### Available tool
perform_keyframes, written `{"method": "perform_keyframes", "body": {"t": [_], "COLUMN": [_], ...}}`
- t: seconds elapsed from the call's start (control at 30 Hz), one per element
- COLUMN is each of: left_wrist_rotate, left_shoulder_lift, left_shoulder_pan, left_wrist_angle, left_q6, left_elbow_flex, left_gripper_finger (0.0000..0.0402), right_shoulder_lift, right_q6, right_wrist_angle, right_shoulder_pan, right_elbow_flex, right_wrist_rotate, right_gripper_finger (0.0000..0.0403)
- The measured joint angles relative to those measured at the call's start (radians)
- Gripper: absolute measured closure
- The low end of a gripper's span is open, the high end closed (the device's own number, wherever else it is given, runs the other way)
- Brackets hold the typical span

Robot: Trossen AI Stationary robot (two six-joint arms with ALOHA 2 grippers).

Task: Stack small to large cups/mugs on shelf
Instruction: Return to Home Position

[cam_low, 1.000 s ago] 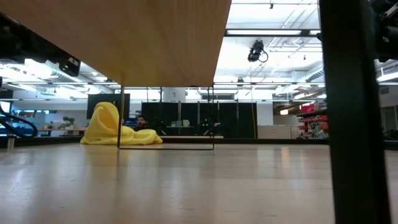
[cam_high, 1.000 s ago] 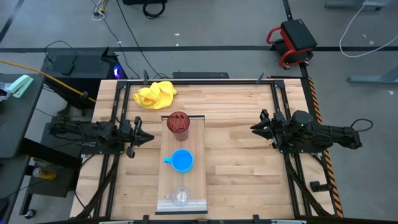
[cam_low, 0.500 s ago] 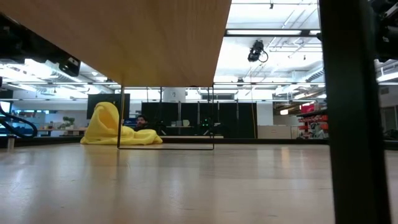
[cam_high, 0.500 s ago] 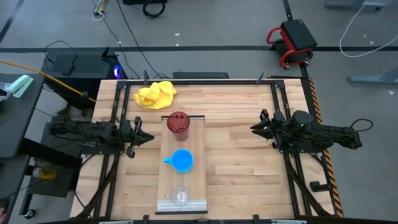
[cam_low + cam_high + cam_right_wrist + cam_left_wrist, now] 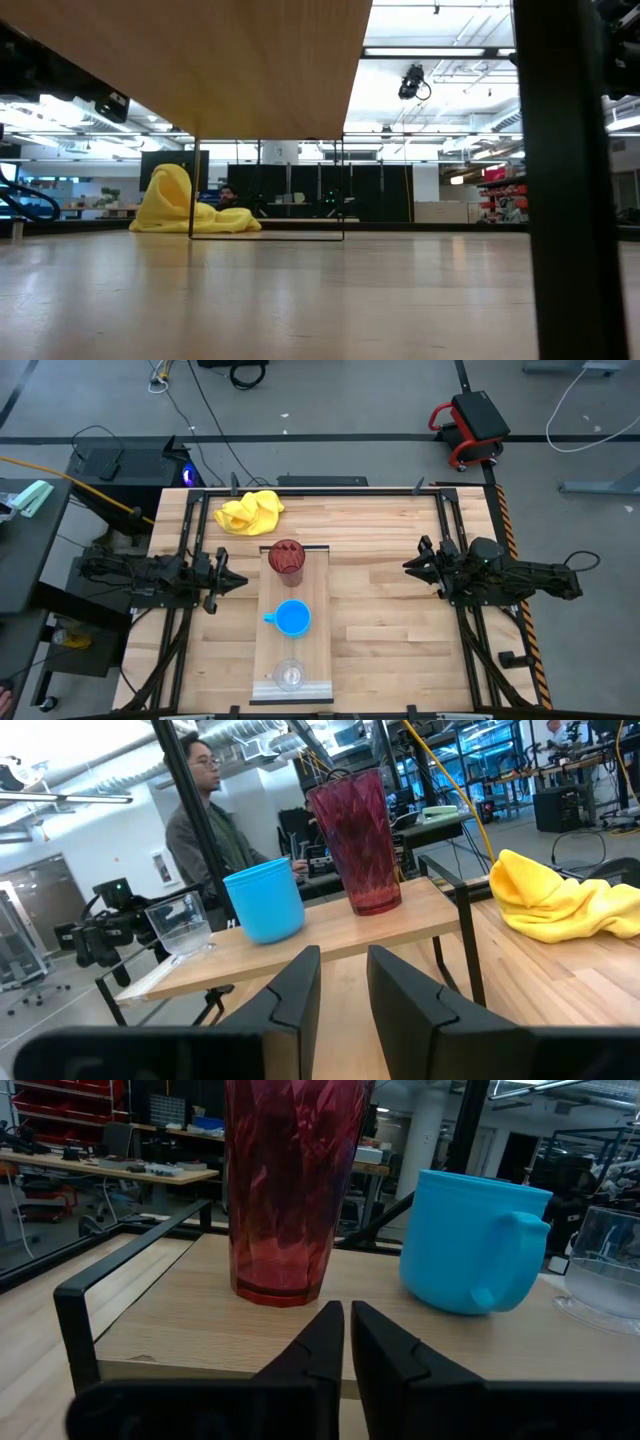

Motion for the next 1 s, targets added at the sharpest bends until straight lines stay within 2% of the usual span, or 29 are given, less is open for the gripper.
{"method": "perform_keyframes", "body": {"t": [1.0], "left_wrist_rotate": [0.000], "left_shoulder_lift": [0.000], "left_shoulder_pan": [0.000], "left_wrist_angle": [0.000], "left_q6": [0.000], "left_elbow_flex": [0.000], "left_gripper_finger": [0.0367], "right_shoulder_lift": [0.000], "right_q6": [0.000], "right_wrist_angle": [0.000], "right_shoulder_pan": [0.000], "right_elbow_flex": [0.000], "right_wrist_rotate": [0.000], "right_gripper_finger": [0.0309]}}
